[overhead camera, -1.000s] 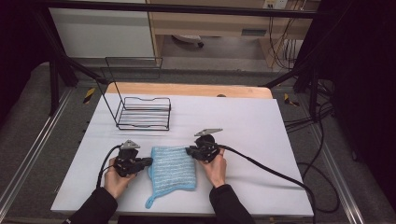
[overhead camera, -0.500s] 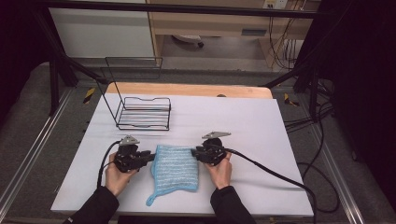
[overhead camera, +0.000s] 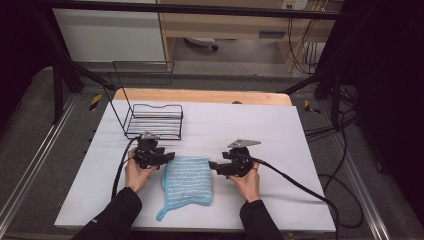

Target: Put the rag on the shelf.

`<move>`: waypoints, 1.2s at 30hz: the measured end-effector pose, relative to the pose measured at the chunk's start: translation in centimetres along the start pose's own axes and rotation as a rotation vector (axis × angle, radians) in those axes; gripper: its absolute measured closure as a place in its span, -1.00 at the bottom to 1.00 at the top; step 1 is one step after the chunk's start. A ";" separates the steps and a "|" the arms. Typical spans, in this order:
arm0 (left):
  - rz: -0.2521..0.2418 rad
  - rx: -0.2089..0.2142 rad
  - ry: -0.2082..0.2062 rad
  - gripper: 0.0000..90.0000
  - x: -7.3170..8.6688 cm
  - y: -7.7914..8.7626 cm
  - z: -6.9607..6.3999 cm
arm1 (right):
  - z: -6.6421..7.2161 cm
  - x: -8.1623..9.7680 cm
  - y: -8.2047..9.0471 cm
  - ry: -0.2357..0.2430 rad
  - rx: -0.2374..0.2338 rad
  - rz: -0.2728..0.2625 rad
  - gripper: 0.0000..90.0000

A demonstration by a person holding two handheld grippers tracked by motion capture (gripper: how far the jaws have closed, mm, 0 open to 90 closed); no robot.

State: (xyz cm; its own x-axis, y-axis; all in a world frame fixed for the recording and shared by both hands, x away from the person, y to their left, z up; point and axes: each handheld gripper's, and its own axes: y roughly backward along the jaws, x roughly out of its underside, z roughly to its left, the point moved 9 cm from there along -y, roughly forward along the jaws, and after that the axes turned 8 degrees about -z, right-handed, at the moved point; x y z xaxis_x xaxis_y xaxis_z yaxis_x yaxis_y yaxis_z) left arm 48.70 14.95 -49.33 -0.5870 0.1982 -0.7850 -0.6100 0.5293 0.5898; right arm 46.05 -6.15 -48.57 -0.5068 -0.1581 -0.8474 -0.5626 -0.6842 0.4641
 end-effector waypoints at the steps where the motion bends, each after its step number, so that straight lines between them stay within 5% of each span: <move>1: 0.014 -0.002 0.006 0.11 0.3 -0.3 0.0 | 0.0 0.0 0.0 0.000 0.000 0.000 -0.41; 9: 0.069 0.018 0.000 0.39 1.2 -0.6 -0.4 | 0.1 0.3 0.0 0.009 -0.008 0.015 -0.43; 19: 0.077 0.037 0.022 0.47 1.6 -0.8 -0.7 | 0.1 0.1 -0.2 -0.001 -0.023 0.004 -0.48; 24: 0.080 0.049 0.018 0.69 1.6 -0.9 -1.1 | -0.2 0.0 -0.9 -0.019 -0.017 -0.004 -0.45; 36: 0.070 0.044 -0.008 0.74 1.7 -0.9 -1.2 | -0.4 0.3 -3.6 -0.014 -0.006 0.045 0.19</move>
State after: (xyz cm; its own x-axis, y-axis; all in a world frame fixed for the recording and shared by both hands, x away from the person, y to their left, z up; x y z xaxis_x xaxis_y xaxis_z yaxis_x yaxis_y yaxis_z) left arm 47.60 13.80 -50.98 -0.6227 0.2422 -0.7440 -0.5435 0.5501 0.6340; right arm 48.20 -4.02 -50.58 -0.5411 -0.1788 -0.8217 -0.5352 -0.6805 0.5005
